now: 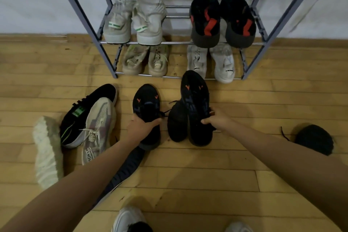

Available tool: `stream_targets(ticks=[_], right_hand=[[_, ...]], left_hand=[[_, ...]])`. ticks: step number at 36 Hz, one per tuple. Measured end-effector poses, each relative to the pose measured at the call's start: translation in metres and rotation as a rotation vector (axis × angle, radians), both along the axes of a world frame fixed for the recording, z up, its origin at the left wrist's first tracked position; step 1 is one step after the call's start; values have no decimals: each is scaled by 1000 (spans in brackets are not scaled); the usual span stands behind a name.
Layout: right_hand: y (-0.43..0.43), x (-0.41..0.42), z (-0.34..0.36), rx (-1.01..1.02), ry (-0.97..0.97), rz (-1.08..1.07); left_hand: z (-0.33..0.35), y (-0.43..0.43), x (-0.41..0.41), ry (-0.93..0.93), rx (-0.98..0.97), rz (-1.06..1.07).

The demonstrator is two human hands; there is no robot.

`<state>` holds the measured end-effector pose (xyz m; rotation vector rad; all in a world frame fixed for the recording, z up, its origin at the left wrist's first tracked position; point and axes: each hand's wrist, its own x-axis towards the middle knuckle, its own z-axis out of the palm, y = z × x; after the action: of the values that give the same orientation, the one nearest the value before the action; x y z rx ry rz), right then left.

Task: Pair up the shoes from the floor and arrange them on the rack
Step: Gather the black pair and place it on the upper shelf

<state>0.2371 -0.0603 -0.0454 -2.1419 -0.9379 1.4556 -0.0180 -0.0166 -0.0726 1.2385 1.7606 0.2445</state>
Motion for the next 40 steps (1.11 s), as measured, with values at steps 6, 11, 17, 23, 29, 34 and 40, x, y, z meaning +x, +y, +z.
stream_targets(ticks=[6,11,17,23,29,34,40], right_hand=[[14,-23,-10,-34,-129,85],[4,-35,-20,177,-209,75],[-17,-54,-35,59,-249,170],[-12,-61,-40,13,-312,148],[-17,-55,-43,95,-284,159],[-19,-56,-42,65,-260,142],[-19,-50,-29,129,-157,117]], left_hand=[[-6,11,-14,-166,-139,181],[-9,11,-23,-143,-152,153],[-11,11,-24,-177,-152,152],[-14,10,-24,-241,-183,149],[-16,-1,-20,-206,-157,38],[-18,-10,-18,-311,-179,104],[-6,-8,-24,-458,-217,251]])
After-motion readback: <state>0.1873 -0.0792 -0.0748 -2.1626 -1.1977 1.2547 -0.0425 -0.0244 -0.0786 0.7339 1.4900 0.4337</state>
